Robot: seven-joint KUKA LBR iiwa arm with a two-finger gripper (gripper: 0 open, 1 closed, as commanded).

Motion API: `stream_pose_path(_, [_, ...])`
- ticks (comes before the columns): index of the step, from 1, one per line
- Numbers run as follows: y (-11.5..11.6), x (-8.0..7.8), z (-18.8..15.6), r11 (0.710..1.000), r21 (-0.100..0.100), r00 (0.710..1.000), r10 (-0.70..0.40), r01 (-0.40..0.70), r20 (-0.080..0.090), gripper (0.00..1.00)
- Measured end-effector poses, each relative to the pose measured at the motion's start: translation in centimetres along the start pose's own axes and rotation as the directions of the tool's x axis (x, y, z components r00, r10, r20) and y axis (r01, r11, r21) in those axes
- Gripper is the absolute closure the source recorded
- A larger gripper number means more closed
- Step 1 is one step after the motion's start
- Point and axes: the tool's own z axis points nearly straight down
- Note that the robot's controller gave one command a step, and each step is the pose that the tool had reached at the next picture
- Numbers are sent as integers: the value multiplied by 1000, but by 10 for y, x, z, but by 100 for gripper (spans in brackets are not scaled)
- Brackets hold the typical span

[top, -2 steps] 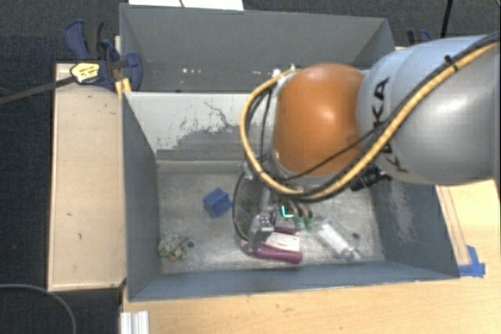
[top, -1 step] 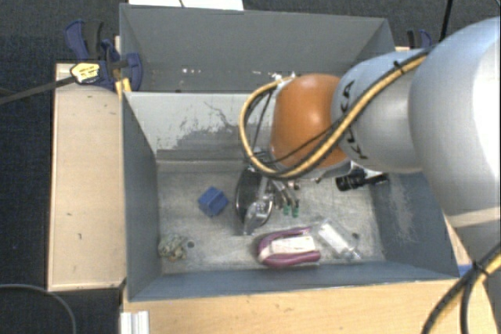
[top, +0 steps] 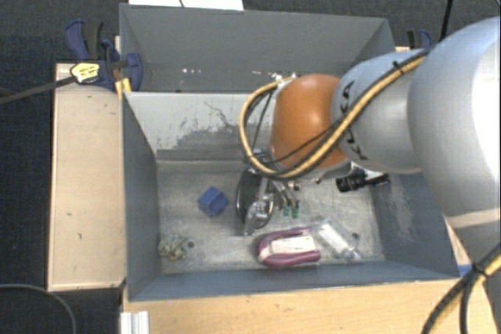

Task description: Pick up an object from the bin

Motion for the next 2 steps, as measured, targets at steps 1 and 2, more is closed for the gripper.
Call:
stream_pose_path(1, [1, -10, -101, 1000, -1, 1000, -14, 14, 4, 100])
stream_pose_path(2, [19, -25, -89, 994, 0, 994, 107, -107, 0, 100])
